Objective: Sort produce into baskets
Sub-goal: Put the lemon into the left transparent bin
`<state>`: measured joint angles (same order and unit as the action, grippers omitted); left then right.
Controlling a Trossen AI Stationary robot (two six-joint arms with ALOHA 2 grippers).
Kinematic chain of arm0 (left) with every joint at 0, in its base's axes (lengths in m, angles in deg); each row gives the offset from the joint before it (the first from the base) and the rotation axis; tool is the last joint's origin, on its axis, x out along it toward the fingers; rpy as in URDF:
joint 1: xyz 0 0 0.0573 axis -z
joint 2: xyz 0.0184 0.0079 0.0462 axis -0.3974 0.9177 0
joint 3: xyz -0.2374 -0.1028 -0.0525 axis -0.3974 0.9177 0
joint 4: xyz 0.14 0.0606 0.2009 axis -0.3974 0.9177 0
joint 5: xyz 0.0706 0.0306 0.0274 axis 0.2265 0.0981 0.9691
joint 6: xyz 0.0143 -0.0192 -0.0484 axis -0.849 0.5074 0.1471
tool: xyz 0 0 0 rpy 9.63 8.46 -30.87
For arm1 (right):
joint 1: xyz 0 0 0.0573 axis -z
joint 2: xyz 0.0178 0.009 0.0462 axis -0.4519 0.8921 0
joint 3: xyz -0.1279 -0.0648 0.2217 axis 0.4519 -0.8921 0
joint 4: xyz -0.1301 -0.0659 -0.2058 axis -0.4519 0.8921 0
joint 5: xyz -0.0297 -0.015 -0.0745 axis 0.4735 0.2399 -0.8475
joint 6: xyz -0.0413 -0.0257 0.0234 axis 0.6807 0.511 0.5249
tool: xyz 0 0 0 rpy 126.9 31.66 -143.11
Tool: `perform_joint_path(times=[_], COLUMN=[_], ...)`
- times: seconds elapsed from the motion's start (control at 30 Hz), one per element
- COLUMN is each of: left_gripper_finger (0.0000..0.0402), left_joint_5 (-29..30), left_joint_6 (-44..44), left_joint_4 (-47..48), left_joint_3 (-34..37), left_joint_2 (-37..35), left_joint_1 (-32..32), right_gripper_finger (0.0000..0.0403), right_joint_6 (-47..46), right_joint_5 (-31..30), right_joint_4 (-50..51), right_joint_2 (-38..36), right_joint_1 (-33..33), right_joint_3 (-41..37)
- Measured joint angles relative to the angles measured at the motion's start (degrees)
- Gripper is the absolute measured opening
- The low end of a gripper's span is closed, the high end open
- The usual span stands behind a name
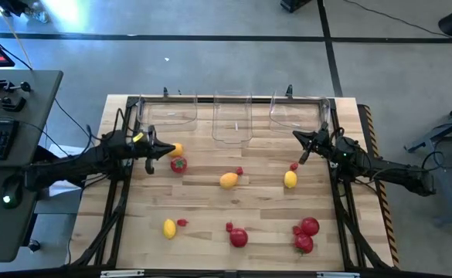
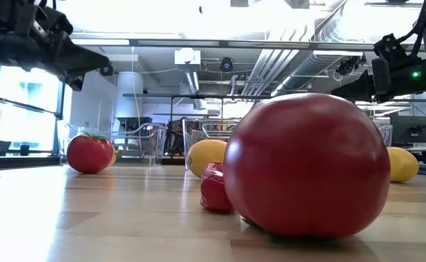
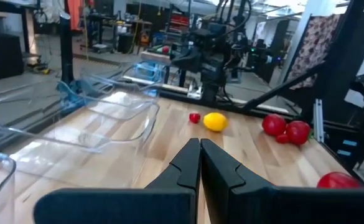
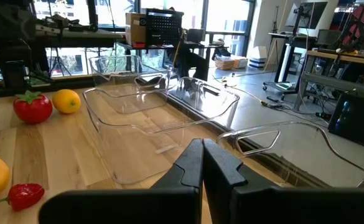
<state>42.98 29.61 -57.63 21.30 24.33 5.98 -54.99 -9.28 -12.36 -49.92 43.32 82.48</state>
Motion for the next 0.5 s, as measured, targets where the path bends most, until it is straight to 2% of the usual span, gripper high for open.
perform_joint_path(times=[0.3, 0.5], left_gripper_finger=[0.0000, 0.0000], left_joint_5=[0.5, 0.5], left_joint_6=[1.7, 0.1], left_joint_4=[-2.6, -2.5], left_joint_3=[-2.5, -2.7], left_joint_2=[0.8, 5.3], left_joint_1=[0.0, 0.0], right_gripper_finger=[0.0000, 0.0000], right_joint_6=[0.0, 0.0], right_joint_5=[0.0, 0.0], right_joint_4=[0.0, 0.0], right_joint_2=[0.0, 0.0], right_joint_1=[0.0, 0.0], right_joint_3=[0.0, 0.0])
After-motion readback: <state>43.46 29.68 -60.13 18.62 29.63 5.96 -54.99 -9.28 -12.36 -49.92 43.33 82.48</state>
